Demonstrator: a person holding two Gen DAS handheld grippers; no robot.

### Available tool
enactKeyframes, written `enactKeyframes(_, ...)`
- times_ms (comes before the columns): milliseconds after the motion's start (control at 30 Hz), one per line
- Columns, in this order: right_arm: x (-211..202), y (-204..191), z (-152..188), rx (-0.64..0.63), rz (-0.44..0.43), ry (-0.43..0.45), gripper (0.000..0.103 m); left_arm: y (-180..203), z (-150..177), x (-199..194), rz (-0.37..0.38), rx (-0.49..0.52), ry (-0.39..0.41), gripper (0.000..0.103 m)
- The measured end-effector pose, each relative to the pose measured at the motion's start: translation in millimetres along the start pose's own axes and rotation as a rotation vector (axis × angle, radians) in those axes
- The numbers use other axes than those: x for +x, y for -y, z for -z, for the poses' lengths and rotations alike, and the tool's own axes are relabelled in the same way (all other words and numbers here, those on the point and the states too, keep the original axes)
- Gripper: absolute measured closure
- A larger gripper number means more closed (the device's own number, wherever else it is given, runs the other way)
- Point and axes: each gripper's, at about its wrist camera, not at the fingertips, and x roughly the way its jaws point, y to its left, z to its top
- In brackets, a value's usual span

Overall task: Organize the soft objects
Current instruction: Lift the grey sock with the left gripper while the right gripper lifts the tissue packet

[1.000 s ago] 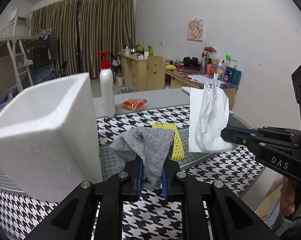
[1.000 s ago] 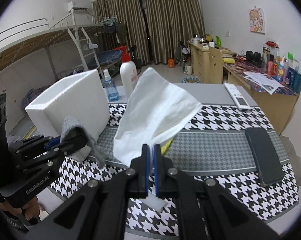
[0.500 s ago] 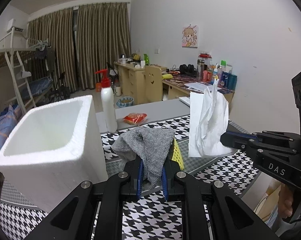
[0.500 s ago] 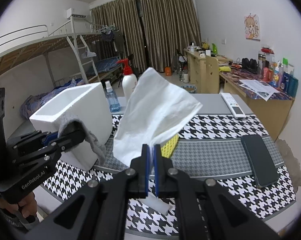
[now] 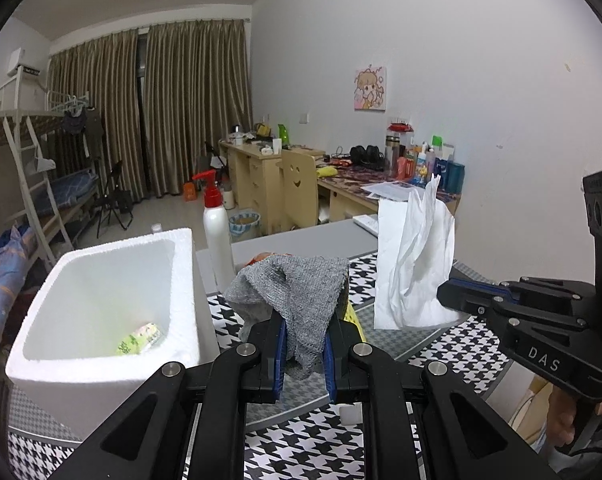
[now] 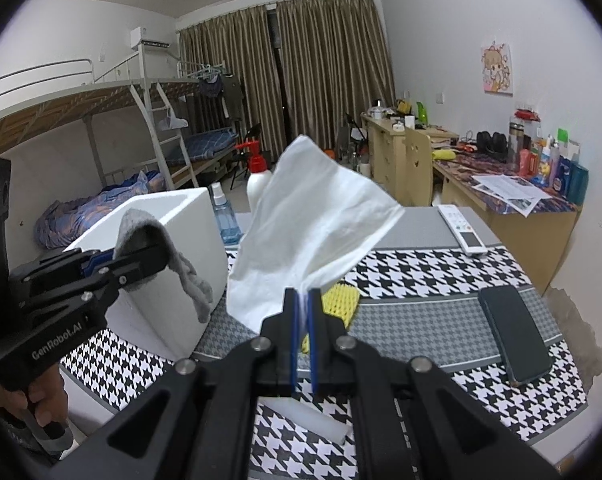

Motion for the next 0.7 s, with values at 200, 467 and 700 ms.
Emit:
enactKeyframes(200, -1.0, -3.9, -6.7, -0.003, 0.003, 0.017, 0.096, -3.8, -0.6, -6.2, 0.018, 0.001, 0.014, 0.087)
enactKeyframes(467, 0.4, -12.4, -14.2, -0.013, -0.01, 0.037, 0.096, -9.1, -9.1, -9.2, 0.016, -0.005, 0.029, 0.087)
enactKeyframes(700, 0.9, -21.3, -21.1, -0.036, -0.024, 0.055, 0.096, -14.4, -16.4, -13.3, -0.002, -0.006, 0.056, 0.087)
